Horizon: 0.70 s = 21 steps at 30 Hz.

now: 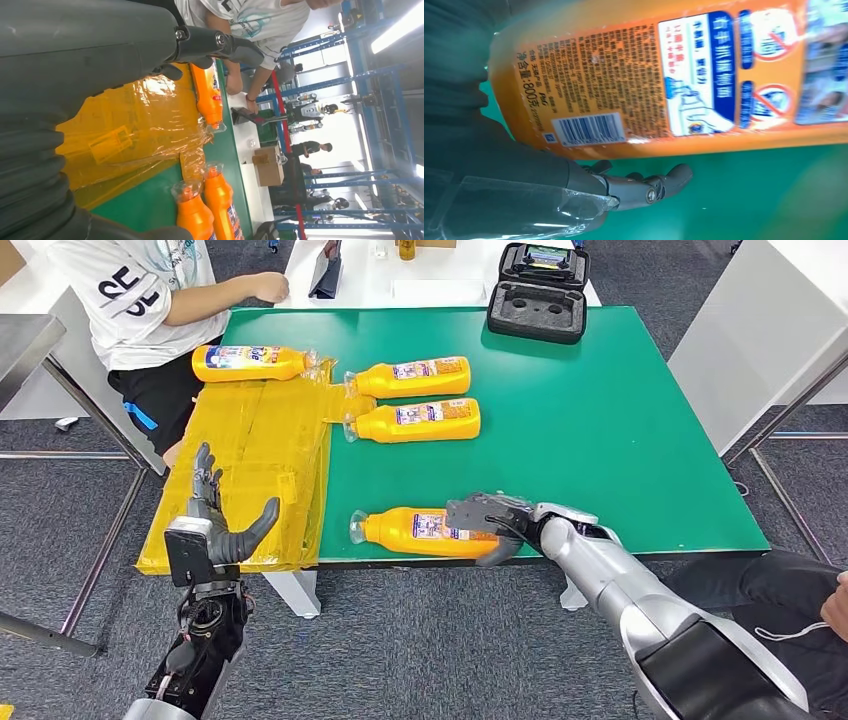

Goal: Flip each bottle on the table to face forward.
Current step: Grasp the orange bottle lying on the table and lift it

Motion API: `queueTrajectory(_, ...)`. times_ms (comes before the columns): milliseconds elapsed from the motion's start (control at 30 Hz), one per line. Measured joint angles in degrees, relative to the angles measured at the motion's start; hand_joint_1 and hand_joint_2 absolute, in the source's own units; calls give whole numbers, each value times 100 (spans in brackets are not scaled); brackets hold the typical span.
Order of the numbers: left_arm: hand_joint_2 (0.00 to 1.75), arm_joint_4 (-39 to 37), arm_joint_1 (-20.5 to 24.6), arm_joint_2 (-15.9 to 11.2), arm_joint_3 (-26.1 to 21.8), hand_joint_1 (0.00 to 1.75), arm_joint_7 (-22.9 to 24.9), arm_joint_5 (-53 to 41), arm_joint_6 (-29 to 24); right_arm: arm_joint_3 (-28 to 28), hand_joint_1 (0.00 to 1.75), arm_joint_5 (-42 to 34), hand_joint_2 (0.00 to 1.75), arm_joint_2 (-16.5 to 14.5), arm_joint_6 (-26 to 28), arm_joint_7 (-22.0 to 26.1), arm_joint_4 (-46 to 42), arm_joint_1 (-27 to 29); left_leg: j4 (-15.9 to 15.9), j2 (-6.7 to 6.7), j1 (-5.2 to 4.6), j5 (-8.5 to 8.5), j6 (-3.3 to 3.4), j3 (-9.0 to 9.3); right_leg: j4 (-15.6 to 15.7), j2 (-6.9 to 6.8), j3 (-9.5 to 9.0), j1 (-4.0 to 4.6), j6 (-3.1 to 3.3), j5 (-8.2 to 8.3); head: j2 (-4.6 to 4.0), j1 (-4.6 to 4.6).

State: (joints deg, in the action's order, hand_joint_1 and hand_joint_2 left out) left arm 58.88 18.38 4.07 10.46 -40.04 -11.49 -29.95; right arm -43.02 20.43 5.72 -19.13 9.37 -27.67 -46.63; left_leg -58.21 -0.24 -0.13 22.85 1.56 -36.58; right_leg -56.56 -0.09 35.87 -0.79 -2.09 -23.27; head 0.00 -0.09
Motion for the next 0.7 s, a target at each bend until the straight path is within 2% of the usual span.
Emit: queueTrajectory(700, 175, -184, 95, 2, 121, 0, -2, 98, 38, -110, 0, 96, 175, 177, 215, -74, 54, 41, -1, 0, 0, 0, 0, 0, 1, 0, -1, 0, 0, 0, 0, 1)
